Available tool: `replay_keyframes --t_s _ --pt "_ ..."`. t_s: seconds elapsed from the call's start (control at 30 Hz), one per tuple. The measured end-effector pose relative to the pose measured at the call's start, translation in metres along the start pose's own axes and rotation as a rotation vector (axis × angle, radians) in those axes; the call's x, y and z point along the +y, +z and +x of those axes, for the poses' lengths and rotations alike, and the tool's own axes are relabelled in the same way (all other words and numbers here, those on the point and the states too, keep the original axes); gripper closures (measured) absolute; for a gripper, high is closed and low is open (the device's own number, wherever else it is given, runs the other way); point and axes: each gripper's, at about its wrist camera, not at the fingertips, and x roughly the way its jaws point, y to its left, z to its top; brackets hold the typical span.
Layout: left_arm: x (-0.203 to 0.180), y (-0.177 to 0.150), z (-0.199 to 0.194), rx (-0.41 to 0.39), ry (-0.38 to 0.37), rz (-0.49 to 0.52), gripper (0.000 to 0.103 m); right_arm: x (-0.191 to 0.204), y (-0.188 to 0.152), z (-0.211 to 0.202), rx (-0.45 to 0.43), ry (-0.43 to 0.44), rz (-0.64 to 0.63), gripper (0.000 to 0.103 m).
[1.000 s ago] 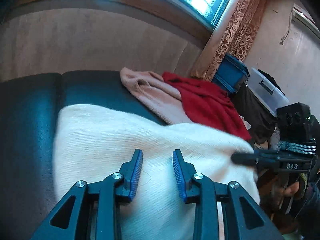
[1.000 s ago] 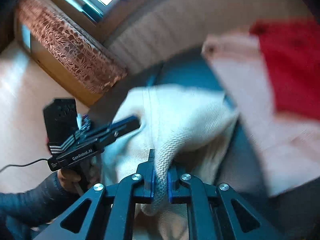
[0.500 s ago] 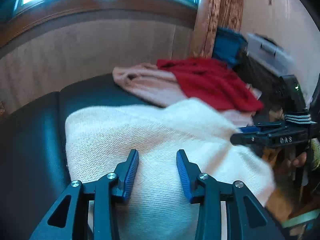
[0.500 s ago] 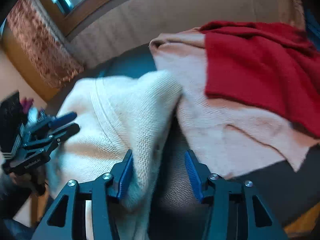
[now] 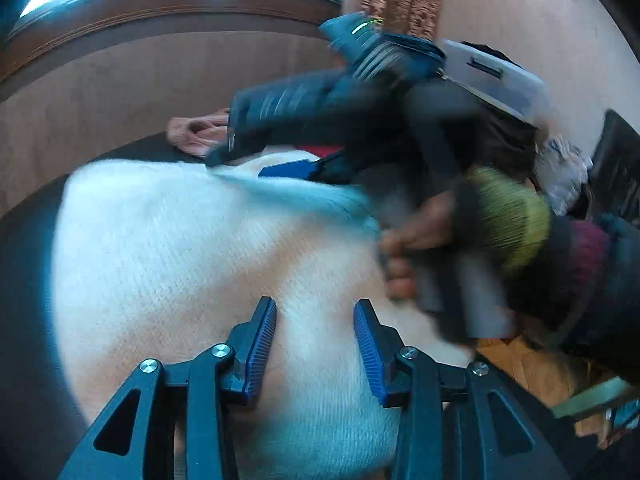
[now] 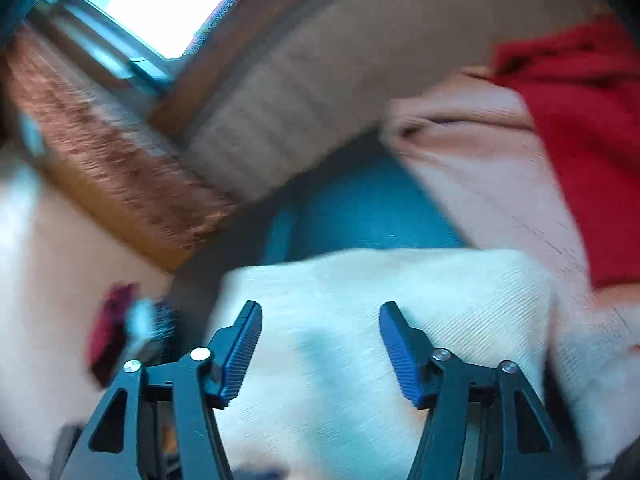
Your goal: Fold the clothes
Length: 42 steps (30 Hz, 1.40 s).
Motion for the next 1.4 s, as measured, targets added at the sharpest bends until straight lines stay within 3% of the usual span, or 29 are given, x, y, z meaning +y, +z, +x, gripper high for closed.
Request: replay_keyframes --t_s 0.03,0.1,0.27,0.4,0.47,0.57,0.7,0.77,0.93,1.03,1.17,1.27,1.3,1.4 --pt "-0.003 -0.002 0.003 -0.011 0.02 0.037 0.061 -0.009 -0.004 0.006 -0.016 -0.032 -0.012 0.046" --pt "-0.01 -0.005 0.008 -0.032 0.059 0.111 0.061 -0.025 -0.002 0.004 -0.048 0.005 0.037 0.051" --pt "0.026 0.011 0.017 -0.028 0.081 0.026 0.061 -0.014 0.023 0.029 -0.018 -0.019 0.041 0.047" --pt "0.07 0.021 0.016 -0.023 0.128 -0.085 0.063 0.021 0.044 0.082 0.042 0.002 -0.068 0.018" --pt "0.081 0.021 0.014 -0.02 0.143 -0.117 0.063 0.042 0.048 0.112 0.083 0.02 -0.144 0.011" --pt "0.091 0.022 0.004 -0.019 0.116 -0.167 0.063 0.056 0.051 0.135 0.124 0.071 -0.193 0.007" --pt "0.092 0.023 -0.019 -0.051 0.116 -0.209 0.062 0.052 0.06 0.111 0.125 0.118 -0.148 0.008" --pt "0.097 0.022 -0.03 -0.081 0.107 -0.254 0.062 0.054 0.059 0.083 0.104 0.1 -0.19 0.008" --pt "0.108 0.018 -0.054 -0.147 0.126 -0.346 0.061 0.077 0.031 0.02 0.187 0.132 -0.443 0.008" --pt "0.1 0.006 -0.064 -0.156 0.133 -0.359 0.061 0.097 -0.003 0.005 0.266 0.148 -0.63 0.003" --pt "0.096 -0.009 -0.057 -0.063 0.13 -0.34 0.061 0.089 -0.058 0.017 0.435 0.056 -0.825 0.003" --pt "0.088 -0.03 -0.039 0.017 0.129 -0.31 0.061 0.062 -0.082 0.022 0.501 -0.005 -0.824 0.0" --pt "0.082 -0.034 -0.04 -0.012 0.154 -0.273 0.061 0.054 -0.086 0.02 0.509 -0.011 -0.806 0.0" --pt "0.086 -0.032 -0.039 -0.006 0.14 -0.314 0.061 0.04 -0.084 0.006 0.477 0.003 -0.731 0.0"
